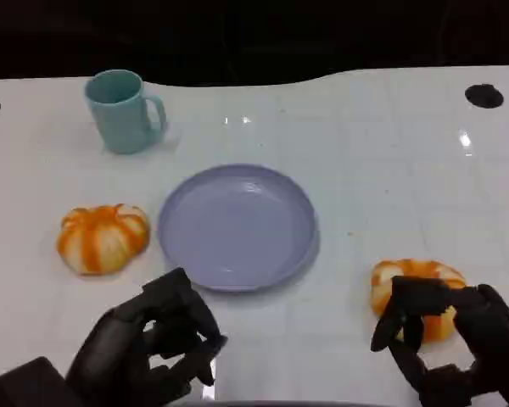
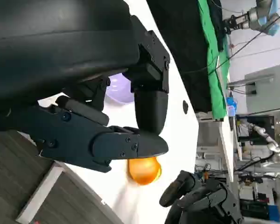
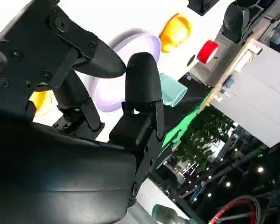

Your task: Grasp the bread from the table and place it into the plate.

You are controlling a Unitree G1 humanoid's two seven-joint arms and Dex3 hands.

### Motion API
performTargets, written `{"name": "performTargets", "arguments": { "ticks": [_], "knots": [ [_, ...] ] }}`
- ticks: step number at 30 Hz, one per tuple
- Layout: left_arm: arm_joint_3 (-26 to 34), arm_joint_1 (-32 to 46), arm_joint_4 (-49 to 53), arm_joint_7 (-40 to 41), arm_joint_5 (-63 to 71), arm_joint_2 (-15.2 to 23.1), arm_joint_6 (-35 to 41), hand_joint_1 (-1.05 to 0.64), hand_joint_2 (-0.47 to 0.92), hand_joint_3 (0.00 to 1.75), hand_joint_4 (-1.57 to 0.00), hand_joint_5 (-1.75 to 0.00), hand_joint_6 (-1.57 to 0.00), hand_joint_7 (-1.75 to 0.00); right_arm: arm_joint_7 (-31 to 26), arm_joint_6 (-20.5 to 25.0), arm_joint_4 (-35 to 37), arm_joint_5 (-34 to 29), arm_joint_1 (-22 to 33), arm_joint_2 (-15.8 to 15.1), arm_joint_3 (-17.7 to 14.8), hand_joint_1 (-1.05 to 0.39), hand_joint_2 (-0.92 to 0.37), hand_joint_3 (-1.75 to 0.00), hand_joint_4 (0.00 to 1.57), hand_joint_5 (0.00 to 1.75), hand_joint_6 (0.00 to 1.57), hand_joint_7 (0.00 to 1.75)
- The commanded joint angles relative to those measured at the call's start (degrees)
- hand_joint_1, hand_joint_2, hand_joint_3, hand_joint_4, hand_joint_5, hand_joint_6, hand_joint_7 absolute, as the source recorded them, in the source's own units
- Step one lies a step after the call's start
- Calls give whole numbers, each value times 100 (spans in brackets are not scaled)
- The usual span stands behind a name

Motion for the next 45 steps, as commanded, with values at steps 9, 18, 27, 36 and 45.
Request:
{"name": "performTargets", "arguments": {
  "ticks": [9, 18, 27, 36, 45],
  "knots": [
    [56, -1, 31, -32, 15, 74, -60, -55, 92, 38, -70, -175, -48, -175, -24, 12, -16, 47, 3, -2, -5, -8, -18, -151, 92, 171, 91, 132],
    [53, 5, 30, -13, 23, 63, -55, -55, 92, 38, -70, -175, -49, -175, 14, 90, -43, 74, 14, -17, -4, -10, -18, -150, 92, 172, 91, 131],
    [53, 8, 49, -43, 1, 61, -116, -54, 92, 39, -70, -175, -48, -175, 76, 423, -276, 160, 61, -21, -32, -7, -21, -146, 82, 167, 83, 122],
    [67, 8, 57, -23, 2, 67, -106, -54, 92, 38, -70, -175, -49, -175, 618, 1928, -1626, -247, 85, -571, -241, -17, -34, -109, 48, 130, 59, 83],
    [54, 12, 20, -21, 13, 81, -49, -54, 92, 39, -70, -175, -49, -175, 1589, 3074, -2875, -1431, 0, -1677, -363, -30, -80, -8, 33, 61, 51, 12]
  ]
}}
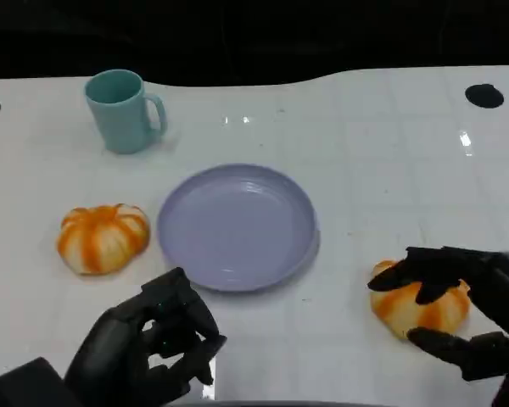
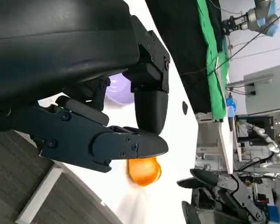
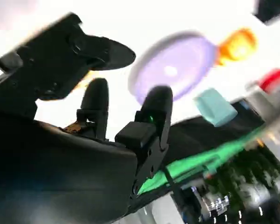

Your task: Grasp the bread from the table and place it into the plate.

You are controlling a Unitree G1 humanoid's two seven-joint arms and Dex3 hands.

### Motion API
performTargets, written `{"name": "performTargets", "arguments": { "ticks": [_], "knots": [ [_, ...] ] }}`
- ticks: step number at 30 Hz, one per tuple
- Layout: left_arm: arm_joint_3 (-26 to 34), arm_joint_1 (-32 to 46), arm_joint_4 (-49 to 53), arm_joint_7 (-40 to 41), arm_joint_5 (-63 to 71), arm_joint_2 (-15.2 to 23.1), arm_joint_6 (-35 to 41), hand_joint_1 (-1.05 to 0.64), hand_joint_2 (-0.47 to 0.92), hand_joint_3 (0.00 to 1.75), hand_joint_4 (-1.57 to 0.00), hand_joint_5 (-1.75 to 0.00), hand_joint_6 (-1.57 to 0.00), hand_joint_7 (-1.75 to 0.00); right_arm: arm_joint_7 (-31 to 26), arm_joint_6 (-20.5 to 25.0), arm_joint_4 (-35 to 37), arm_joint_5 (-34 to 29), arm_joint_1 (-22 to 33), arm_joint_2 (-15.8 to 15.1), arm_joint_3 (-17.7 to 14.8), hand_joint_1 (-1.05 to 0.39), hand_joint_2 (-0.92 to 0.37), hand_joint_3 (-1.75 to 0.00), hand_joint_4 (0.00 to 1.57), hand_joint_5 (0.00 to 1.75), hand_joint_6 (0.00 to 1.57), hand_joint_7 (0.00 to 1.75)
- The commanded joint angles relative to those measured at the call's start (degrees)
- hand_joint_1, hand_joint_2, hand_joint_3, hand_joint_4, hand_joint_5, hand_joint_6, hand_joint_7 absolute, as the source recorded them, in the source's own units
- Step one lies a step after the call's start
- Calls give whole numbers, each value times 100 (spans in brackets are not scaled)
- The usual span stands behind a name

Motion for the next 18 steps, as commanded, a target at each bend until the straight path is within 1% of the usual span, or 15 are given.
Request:
{"name": "performTargets", "arguments": {
  "ticks": [1, 4, 9, 14, 18],
  "knots": [
    [35, 13, -9, -18, 11, 75, 13, -54, 92, 38, -70, -175, -49, -175, 396, 319, -490, -427, -47, -444, -61, -32, -80, -5, 28, 55, 49, 8],
    [19, 3, 6, -8, 46, 75, 4, -55, 92, 38, -70, -175, -49, -175, 640, 521, -709, -687, -76, -607, -23, -35, -80, -2, 20, 46, 45, 4],
    [-23, -8, -2, 5, 64, 48, 26, -55, 92, 38, -70, -175, -48, -175, 760, 749, -810, -1288, -197, -626, 161, -36, -77, 0, 17, 43, 42, 2],
    [-59, 6, 6, 6, 67, 19, -19, -56, 92, 38, -70, -175, -48, -175, 714, 874, -545, -1916, -402, -580, 437, -40, -78, 0, 15, 43, 40, 0],
    [-71, 22, -3, 4, 73, 12, -51, -56, 92, 38, -71, -175, -48, -175, 524, 910, -152, -2337, -587, -476, 658, -43, -77, 0, 16, 43, 41, 0]
  ]
}}
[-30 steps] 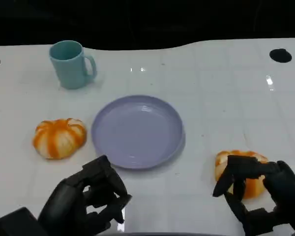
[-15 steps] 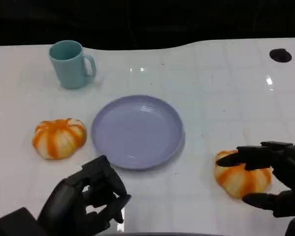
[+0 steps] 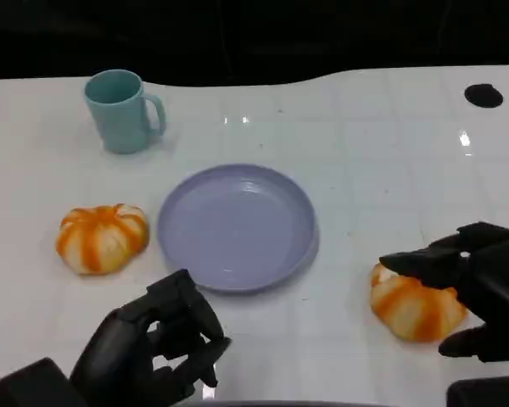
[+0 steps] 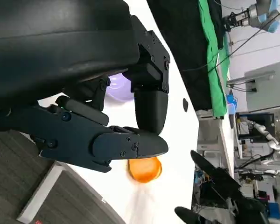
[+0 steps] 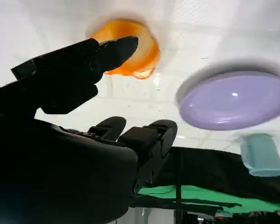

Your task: Grasp the bread from the table and place it into the plate.

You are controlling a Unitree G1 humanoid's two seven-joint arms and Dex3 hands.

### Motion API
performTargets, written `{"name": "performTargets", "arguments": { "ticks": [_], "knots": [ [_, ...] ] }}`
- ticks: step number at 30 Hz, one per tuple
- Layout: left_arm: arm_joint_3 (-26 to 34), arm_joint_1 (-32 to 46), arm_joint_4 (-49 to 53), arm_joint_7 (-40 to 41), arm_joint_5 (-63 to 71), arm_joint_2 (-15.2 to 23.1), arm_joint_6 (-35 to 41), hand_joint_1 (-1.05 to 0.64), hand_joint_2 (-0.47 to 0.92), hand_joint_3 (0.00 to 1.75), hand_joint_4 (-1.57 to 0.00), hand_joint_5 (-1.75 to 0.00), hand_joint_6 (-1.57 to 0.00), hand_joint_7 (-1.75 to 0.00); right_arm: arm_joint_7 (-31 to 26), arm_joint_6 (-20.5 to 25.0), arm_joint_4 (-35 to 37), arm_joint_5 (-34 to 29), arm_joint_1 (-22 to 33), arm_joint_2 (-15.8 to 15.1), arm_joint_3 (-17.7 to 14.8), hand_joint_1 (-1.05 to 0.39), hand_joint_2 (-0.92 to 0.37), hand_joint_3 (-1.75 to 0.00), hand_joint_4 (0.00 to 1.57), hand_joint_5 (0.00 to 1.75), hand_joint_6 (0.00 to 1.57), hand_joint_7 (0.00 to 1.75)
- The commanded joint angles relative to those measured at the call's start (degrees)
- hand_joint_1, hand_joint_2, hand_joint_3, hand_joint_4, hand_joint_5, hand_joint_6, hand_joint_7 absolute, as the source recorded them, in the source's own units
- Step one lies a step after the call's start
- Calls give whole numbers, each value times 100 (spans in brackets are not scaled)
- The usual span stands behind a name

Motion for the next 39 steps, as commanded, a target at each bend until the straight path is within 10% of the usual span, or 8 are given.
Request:
{"name": "performTargets", "arguments": {
  "ticks": [1, 31, 37, 39],
  "knots": [
    [0, 27, -8, 4, 31, 28, -71, -56, 92, 38, -71, -175, -48, -175, -221, 59, 446, -388, -226, 79, 219, -43, -77, 0, 16, 43, 41, 1],
    [-80, 189, -357, 130, 102, -19, 165, -57, 92, 38, -68, -175, -48, -174, -1078, 807, 4617, -315, -2169, 1132, 1223, -45, -92, -24, 41, 28, 63, 7],
    [-85, 204, -401, 139, 140, -36, 191, -58, 92, 38, -68, -175, -47, -174, -2342, 301, 5542, 66, -2479, 1346, 1163, -25, -92, -8, 81, 71, 108, 23],
    [-84, 212, -419, 145, 154, -38, 203, -57, 92, 38, -68, -175, -47, -174, -2697, 89, 5801, 72, -2583, 1342, 1230, -19, -92, -8, 85, 114, 116, 25]
  ]
}}
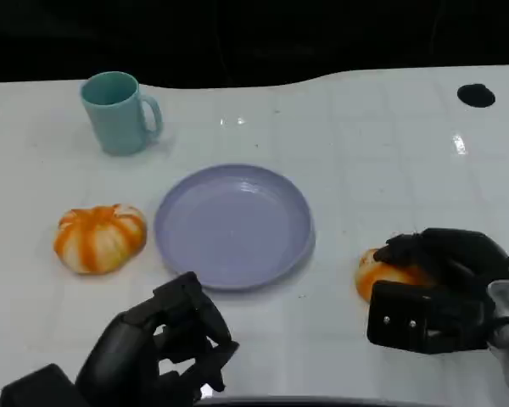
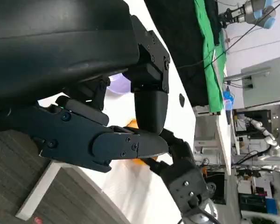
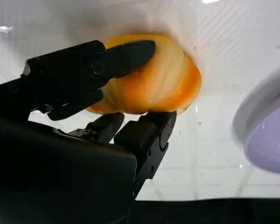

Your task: Grasp the bread from the table and place it into the plate.

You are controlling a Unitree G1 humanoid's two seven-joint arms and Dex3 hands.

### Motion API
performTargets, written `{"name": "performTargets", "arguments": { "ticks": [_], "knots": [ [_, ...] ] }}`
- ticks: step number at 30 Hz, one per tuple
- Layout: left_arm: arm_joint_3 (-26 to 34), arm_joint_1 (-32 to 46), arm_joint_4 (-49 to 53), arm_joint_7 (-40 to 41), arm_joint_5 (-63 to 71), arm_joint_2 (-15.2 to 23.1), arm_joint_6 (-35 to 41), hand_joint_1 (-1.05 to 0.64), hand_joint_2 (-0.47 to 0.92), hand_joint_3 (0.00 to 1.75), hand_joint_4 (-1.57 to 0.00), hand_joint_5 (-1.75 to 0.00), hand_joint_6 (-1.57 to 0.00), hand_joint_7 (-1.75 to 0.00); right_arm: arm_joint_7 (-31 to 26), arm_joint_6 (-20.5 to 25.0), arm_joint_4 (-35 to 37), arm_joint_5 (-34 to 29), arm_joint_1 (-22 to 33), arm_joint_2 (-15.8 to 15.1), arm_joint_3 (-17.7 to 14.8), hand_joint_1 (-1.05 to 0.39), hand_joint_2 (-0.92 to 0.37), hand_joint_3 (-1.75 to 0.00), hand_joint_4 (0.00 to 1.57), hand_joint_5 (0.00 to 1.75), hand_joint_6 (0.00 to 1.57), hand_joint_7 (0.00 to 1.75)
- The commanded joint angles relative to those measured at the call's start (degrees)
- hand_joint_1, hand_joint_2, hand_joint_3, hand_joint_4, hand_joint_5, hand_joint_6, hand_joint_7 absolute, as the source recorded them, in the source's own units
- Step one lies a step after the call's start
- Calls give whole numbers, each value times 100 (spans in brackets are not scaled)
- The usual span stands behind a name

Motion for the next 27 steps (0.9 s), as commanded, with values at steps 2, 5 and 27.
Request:
{"name": "performTargets", "arguments": {
  "ticks": [2, 5, 27],
  "knots": [
    [7, 48, -80, 65, 45, 30, 23, -57, 92, 38, -68, -175, -47, -174, -963, -519, 832, 58, -238, -17, 104, -18, -92, -12, 86, 143, 120, 26],
    [8, 48, -73, 59, 48, 31, 10, -56, 92, 39, -67, -175, -47, -173, -1346, -756, 1061, 67, -346, -16, 161, -21, -83, -38, 84, 169, 101, 76],
    [41, -5, 16, 14, 0, 37, -1, -53, 92, 40, -66, -175, -46, -173, -2375, -1708, 458, 777, -284, 135, -243, -9, -45, -94, 91, 175, 73, 174]
  ]
}}
